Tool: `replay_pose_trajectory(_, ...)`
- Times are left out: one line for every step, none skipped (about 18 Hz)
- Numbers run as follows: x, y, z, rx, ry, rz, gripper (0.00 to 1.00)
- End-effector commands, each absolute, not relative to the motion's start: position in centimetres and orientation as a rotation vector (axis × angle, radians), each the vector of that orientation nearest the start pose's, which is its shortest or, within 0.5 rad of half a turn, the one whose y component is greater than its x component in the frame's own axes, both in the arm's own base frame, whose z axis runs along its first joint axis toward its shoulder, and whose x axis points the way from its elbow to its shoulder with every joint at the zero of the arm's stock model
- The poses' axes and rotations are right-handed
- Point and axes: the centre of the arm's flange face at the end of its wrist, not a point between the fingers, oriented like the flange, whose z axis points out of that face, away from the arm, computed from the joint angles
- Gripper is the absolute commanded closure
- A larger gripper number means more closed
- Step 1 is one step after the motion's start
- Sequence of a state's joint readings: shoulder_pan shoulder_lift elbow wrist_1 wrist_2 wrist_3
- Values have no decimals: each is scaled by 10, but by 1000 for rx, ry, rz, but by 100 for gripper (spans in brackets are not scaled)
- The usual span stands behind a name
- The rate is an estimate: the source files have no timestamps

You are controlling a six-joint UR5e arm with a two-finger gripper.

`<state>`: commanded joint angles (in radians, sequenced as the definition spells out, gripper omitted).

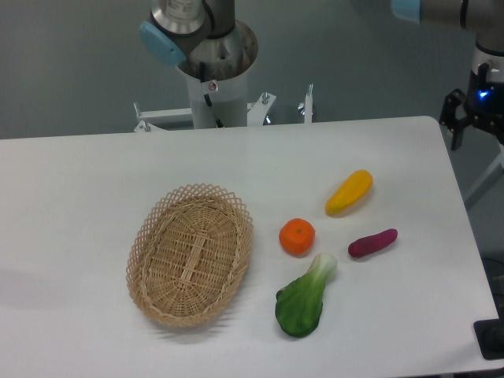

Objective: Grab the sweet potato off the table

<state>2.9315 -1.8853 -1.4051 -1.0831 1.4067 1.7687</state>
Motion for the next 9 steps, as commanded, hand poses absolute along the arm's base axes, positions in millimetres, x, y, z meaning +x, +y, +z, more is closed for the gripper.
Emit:
replay_pose_trajectory(-601,281,447,-2865,635,508,0)
replay_pose_trajectory(-601,281,448,-2864,634,521,0)
replay_pose_trajectory(-602,282,447,-2861,632,525,0)
replay_pose_trajectory(-602,285,446,-2860,629,523,0)
replay_pose_trajectory(-601,287,444,-2860,631,518,0)
replay_pose_trajectory(-601,287,444,-2860,629,518,0)
replay_pose_trajectory(-600,288,443,-2861,624,514,0)
replay_pose_trajectory(-600,291,441,-2861,615,508,0)
replay_pose_trajectory(-598,296,439,-2861,601,502,0)
